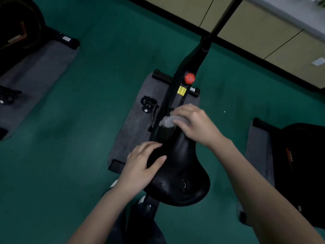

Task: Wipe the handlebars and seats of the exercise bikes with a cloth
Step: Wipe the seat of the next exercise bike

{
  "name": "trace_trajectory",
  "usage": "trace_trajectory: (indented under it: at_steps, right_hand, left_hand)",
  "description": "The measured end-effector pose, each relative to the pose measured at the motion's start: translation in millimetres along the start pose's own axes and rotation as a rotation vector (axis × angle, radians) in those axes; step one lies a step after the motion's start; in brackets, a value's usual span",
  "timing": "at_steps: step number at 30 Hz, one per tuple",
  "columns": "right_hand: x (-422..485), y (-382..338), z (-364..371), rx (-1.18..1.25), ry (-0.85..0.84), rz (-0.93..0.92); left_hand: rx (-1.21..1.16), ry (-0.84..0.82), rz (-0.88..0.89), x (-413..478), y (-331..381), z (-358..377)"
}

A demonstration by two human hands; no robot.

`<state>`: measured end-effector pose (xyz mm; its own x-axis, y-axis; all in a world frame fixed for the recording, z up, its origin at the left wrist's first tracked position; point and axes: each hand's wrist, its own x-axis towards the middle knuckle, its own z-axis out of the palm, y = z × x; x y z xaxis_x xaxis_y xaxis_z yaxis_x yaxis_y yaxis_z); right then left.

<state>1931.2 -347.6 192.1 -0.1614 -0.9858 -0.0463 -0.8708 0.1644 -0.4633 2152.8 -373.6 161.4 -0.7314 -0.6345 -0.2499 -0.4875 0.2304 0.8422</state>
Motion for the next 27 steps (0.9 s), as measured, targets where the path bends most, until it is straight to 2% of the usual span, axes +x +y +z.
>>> trace_trajectory:
  at_steps: [2,5,6,8,10,13,17,20,23,27]
  right_hand:
    - [7.1,12.6,-1.4,0.188,0.145,0.243]
    - [2.7,23.1,7.6,0.834,0.287,0.642]
    - [-3.4,24.3,14.2,1.038,0.344,0.694]
    - [-18.7,20.1,23.3,1.211,0.474,0.730]
    - [-36.0,8.2,30.8,1.139,0.577,0.730]
    - [-63.9,-20.4,42.5,0.811,0.649,0.707]
    - [-84.7,-64.3,50.3,0.390,0.539,0.534]
    - [-102.8,-76.7,53.7,0.208,0.418,0.389]
    - [-121.1,-70.7,53.1,0.195,0.427,0.379]
    - [-112.2,-59.2,50.1,0.396,0.514,0.590]
  left_hand:
    - [-0.010,0.003,-0.007,-0.6,0.2,0.0]
    - [-0.023,0.000,-0.013,-0.8,1.3,-0.2]
    - [-0.023,0.004,-0.011,-0.9,1.6,-0.1]
    - [-0.024,0.011,-0.011,-1.2,1.8,0.2]
    - [-0.023,0.012,-0.014,-1.6,1.7,0.3]
    - [-0.027,0.009,-0.023,-1.7,1.8,0.5]
    - [-0.008,0.017,-0.018,-1.1,0.2,1.1]
    - [-0.015,0.013,-0.018,-1.6,0.3,1.4]
    - [-0.023,0.008,-0.014,-2.1,1.1,1.8]
    - [-0.032,0.010,-0.020,-2.8,0.6,1.3]
